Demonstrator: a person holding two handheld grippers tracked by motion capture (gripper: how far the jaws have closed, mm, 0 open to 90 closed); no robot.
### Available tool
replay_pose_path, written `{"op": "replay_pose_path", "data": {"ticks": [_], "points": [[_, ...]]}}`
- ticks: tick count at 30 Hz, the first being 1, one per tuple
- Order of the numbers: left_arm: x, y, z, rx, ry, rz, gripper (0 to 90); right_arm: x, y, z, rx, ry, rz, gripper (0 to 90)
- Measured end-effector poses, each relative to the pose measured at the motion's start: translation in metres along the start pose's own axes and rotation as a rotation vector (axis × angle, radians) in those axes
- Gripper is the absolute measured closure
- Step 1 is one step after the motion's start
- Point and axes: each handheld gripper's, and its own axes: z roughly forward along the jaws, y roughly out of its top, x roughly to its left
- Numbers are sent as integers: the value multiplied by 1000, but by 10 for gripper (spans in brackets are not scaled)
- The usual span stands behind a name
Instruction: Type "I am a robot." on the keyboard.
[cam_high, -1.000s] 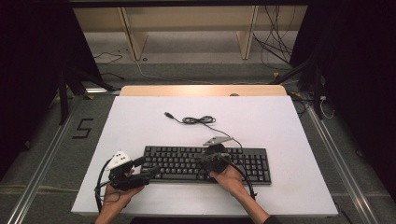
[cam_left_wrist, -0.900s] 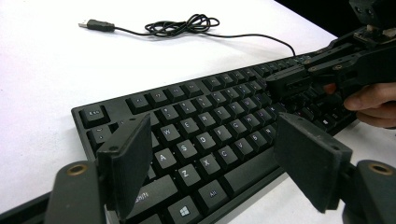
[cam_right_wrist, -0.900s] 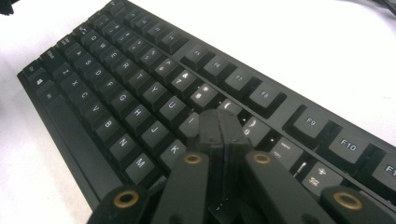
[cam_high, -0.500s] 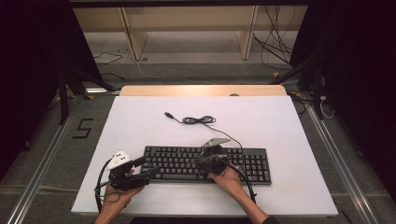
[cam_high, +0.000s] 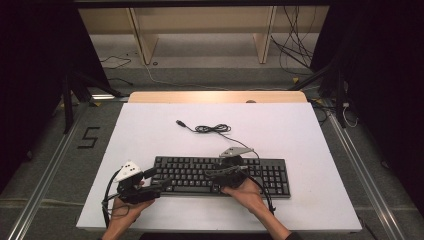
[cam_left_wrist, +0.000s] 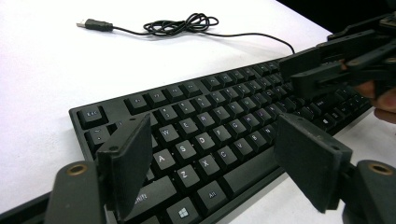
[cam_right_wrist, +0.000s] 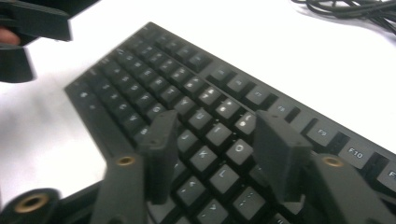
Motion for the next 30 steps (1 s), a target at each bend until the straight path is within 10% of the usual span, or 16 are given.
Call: {"op": "replay_pose_path", "data": {"ticks": [16, 30], "points": [[-4, 8, 17, 29, -6, 19, 329, 7, -9, -21, -53, 40, -13, 342], [-4, 22, 45, 104, -16, 56, 666, 12, -21, -31, -51, 47, -22, 325]]}}
